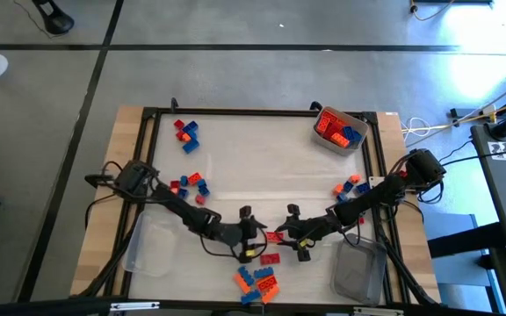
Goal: Sort blocks by size
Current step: Put the orange game piece into the gray bin
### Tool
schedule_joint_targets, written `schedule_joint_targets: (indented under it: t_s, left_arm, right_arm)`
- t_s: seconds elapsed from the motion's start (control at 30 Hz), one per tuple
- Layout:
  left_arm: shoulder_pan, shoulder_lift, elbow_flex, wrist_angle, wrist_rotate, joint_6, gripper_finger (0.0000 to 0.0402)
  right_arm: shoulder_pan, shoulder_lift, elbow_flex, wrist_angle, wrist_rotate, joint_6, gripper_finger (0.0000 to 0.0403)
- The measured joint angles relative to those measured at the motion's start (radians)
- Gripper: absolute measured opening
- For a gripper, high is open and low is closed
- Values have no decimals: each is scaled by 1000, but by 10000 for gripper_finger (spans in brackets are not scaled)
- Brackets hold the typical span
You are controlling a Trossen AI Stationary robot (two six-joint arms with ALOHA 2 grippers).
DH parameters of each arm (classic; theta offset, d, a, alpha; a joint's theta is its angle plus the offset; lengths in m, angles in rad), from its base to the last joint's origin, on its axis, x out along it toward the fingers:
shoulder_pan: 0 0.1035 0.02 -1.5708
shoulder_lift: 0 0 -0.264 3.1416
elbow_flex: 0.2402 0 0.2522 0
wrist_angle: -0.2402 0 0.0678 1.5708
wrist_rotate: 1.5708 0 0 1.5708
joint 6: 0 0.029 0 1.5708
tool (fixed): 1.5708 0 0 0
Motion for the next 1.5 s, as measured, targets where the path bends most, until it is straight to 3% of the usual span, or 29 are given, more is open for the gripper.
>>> schedule_joint_targets:
  t_s: [0.17, 0.3, 0.57, 0.67, 0.93, 1.13, 1.5]
  left_arm:
    - [24, 40, 0, 40, 2, 11, 253]
    - [41, 73, 1, 107, 92, 5, 253]
    - [56, 127, 20, 135, 98, 31, 251]
    - [57, 127, 20, 133, 97, 31, 230]
    - [57, 127, 20, 140, 97, 64, 128]
    - [44, 104, 20, 125, 95, 82, 124]
    - [-38, -74, 19, -23, -106, 107, 128]
  right_arm:
    - [0, 0, 0, 1, 0, 1, 195]
    - [0, 0, 0, -2, 0, 1, 195]
    - [0, 0, 0, -4, 0, 2, 195]
    - [0, 0, 0, -5, 1, 2, 195]
    - [0, 0, 0, -8, 1, 2, 195]
    - [0, -34, 0, -27, 0, 6, 195]
    - [1, -163, 0, -85, 34, 3, 195]
